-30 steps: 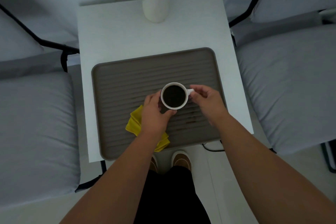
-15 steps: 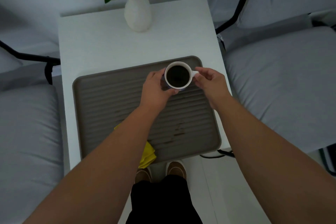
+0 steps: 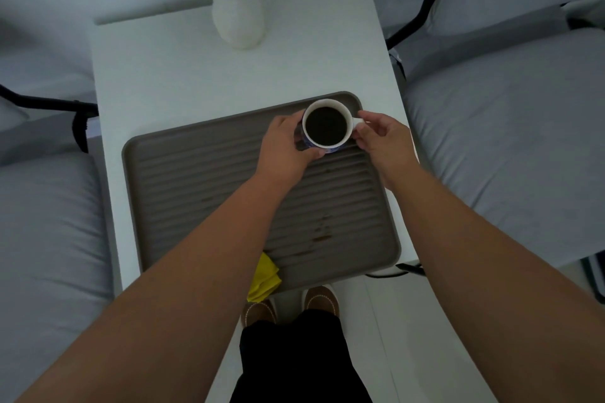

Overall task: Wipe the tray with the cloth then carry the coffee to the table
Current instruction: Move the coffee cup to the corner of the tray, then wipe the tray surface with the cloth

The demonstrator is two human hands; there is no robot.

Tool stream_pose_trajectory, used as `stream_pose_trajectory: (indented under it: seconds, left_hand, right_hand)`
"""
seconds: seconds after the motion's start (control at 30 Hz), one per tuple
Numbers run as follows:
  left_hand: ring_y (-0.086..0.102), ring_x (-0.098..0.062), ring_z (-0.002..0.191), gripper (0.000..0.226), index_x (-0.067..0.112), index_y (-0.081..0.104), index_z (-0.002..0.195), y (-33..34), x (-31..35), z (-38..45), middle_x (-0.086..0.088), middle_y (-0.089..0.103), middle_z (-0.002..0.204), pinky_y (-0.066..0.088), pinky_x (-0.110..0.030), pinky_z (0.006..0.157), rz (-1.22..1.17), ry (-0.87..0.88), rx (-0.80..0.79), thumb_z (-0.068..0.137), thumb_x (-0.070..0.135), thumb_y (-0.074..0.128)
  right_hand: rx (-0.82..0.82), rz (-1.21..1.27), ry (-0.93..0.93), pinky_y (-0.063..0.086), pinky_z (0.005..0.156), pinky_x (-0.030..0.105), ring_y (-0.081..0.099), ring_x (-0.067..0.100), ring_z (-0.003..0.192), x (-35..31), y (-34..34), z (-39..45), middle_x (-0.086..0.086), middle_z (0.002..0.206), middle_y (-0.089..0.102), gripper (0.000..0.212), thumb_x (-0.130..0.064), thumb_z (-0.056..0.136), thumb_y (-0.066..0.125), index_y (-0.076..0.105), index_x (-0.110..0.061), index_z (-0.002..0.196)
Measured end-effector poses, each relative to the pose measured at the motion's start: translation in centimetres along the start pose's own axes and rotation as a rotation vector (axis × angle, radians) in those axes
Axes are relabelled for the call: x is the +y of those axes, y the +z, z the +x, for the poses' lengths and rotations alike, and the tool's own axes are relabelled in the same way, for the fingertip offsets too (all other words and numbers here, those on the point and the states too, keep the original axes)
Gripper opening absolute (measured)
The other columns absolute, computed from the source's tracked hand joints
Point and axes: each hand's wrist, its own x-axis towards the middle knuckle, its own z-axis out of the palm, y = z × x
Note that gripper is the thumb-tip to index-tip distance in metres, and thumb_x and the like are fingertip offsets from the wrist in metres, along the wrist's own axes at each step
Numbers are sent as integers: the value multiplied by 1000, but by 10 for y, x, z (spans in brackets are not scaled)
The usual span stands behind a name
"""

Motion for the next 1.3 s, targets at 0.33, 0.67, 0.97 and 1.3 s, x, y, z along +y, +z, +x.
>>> stream_pose_trajectory:
  seconds: [0.33, 0.67, 0.97, 1.3]
  left_hand:
    - [52, -16, 112, 56, 22, 52, 135, -68, -60, -90, -5, 49, 125, 42, -19, 96, 150, -149, 224, 83, 24, 72]
    - [42, -30, 123, 46, 25, 49, 133, -128, -158, -180, -13, 35, 137, 35, -44, 109, 166, -453, 508, 89, 22, 62]
    - [55, -14, 99, 45, 29, 45, 141, -135, -164, -181, -4, 50, 117, 45, -28, 94, -41, -424, 460, 99, 12, 43]
    - [56, -15, 106, 45, 31, 42, 143, -134, -173, -182, -3, 51, 119, 47, -38, 101, -68, -410, 451, 100, 17, 44]
  right_hand:
    - [147, -181, -65, 51, 91, 39, 60, 9, 95, 24, 59, -103, -8, 103, 64, 22, -15, 92, 54, 62, -33, 102]
    - [-76, -1088, -432, 44, 86, 45, 45, 30, 111, 97, 182, -209, 9, 143, 42, 60, -53, 74, 64, 50, -26, 126]
    - [43, -1142, -569, 43, 73, 41, 52, 35, 89, 99, 138, -171, 11, 126, 57, 53, -17, 71, 61, 62, -30, 122]
    - [490, -1013, -73, 32, 91, 43, 40, 36, 110, 76, 123, -118, -8, 159, 18, 52, -25, 94, 45, 34, -34, 144]
